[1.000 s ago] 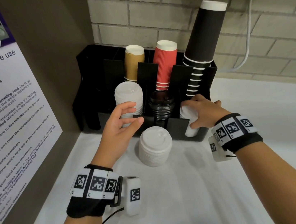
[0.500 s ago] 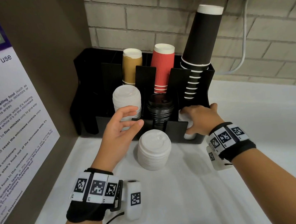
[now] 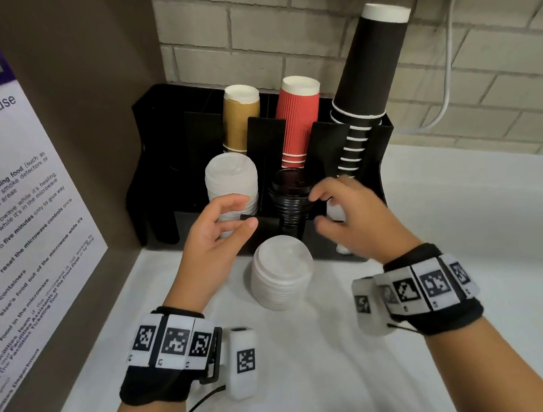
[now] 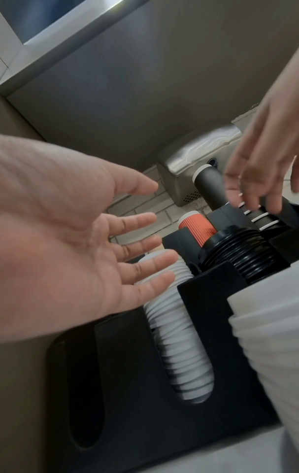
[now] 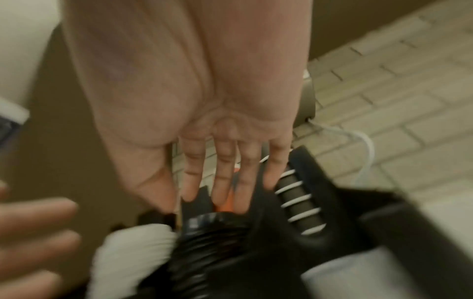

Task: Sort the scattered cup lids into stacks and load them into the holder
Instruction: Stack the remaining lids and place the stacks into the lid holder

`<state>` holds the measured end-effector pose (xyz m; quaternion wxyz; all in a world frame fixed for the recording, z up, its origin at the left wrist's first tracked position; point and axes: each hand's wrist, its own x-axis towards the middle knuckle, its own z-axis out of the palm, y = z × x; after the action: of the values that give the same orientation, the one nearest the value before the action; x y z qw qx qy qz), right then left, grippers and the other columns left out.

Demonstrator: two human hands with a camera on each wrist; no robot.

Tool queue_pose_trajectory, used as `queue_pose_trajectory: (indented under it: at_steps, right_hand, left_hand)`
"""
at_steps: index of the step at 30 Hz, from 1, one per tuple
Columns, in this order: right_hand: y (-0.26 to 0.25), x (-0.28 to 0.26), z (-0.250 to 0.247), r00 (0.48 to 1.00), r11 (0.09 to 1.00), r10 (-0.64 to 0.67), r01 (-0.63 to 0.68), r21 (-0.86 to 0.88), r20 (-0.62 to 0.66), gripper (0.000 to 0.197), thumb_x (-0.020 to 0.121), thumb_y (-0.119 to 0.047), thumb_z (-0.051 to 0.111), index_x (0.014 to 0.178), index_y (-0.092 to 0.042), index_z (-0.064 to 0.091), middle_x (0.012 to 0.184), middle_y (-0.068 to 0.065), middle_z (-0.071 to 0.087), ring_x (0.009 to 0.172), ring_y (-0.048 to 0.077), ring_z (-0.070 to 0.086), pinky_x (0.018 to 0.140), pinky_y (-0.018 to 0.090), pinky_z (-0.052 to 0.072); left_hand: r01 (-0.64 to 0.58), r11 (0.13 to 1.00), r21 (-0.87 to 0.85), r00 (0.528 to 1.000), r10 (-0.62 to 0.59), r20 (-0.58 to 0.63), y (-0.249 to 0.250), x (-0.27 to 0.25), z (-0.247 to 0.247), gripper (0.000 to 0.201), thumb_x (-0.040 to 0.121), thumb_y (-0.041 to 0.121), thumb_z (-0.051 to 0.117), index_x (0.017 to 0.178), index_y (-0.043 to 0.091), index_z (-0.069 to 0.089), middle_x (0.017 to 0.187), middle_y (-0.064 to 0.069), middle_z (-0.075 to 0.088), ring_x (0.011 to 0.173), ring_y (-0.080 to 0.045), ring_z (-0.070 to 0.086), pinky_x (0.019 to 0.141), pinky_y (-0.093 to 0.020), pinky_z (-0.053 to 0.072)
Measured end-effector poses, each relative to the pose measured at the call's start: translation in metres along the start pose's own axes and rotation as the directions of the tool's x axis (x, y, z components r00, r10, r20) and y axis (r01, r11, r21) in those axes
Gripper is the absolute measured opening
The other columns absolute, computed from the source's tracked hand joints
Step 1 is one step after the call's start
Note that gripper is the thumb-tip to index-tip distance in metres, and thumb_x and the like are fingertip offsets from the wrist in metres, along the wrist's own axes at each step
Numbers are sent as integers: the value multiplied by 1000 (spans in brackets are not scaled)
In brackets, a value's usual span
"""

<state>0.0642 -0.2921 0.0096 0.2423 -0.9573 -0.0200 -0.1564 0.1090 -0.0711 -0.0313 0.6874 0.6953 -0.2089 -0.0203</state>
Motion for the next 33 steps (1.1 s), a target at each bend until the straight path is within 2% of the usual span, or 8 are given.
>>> queue_pose_trajectory:
  at_steps: [2, 6, 14, 20, 22, 25, 28, 33]
  right_hand:
    - [-20, -6, 12, 981, 989, -51, 24, 147, 188, 40, 77, -27, 76, 111, -18, 55, 110, 2, 52, 103, 16, 52, 91, 37, 47]
    - [-31, -11, 42, 922, 1000, 12, -14, 2, 386, 60, 69, -44, 79, 114, -26, 44, 113, -1, 43, 101, 22, 50, 88, 40, 48]
    - [-35, -9, 64, 930, 996, 82, -66, -57, 359, 67, 63, -38, 81, 113, -24, 39, 111, 1, 35, 95, 32, 50, 83, 41, 48]
    - [-36, -9, 55, 958, 998, 57, -56, -11, 282, 64, 61, -36, 80, 110, -24, 41, 109, -1, 36, 93, 29, 49, 83, 42, 49]
    - [-37, -9, 46, 982, 994, 38, -56, 91, 188, 61, 60, -35, 81, 108, -24, 44, 109, -1, 38, 93, 21, 48, 81, 34, 46]
    - [-40, -9, 30, 997, 927, 48, -65, 369, 54, 58, 65, -33, 81, 110, -27, 47, 112, 0, 46, 101, 9, 48, 81, 18, 40]
    - [-47, -14, 21, 990, 788, 93, -140, 599, 109, 57, 71, -40, 76, 119, -36, 47, 115, -3, 55, 105, 13, 58, 78, 24, 50]
    - [-49, -22, 14, 975, 675, 71, -202, 709, 210, 60, 73, -48, 67, 128, -45, 45, 115, -2, 62, 103, 17, 65, 80, 31, 53]
  left_hand:
    - [6, 1000, -9, 1000, -6, -4, 0, -1, -1, 25, 90, 17, 66, 109, 32, 60, 108, 26, 60, 87, 1, 63, 91, -28, 48]
    - [16, 999, -31, 1000, -16, -16, 1, -3, -7, 29, 80, 32, 64, 109, 34, 60, 113, 19, 59, 88, -4, 63, 93, -33, 48]
    - [11, 999, -52, 1000, -12, -21, -4, -1, -10, 30, 79, 33, 64, 109, 35, 61, 115, 12, 58, 86, -5, 61, 88, -28, 47]
    - [2, 999, -46, 1000, -3, -30, -5, -1, -12, 26, 87, 23, 68, 109, 34, 60, 118, 7, 58, 87, -6, 62, 83, -25, 46]
    - [13, 999, -51, 1000, -14, -23, -3, -2, -13, 30, 85, 25, 72, 111, 34, 59, 119, 7, 58, 90, -5, 63, 84, -27, 47]
    - [59, 996, -61, 990, -51, 133, 0, -5, -11, 69, 63, 40, 79, 127, 35, 52, 130, 9, 56, 112, -10, 60, 96, -32, 50]
    - [85, 993, -80, 960, -60, 275, 2, -9, 0, 98, 58, 35, 85, 144, 34, 38, 143, 6, 49, 127, -18, 53, 106, -45, 45]
    - [110, 981, -162, 963, -65, 260, 5, -11, 11, 100, 56, 39, 89, 142, 39, 39, 143, 9, 49, 123, -20, 58, 103, -51, 47]
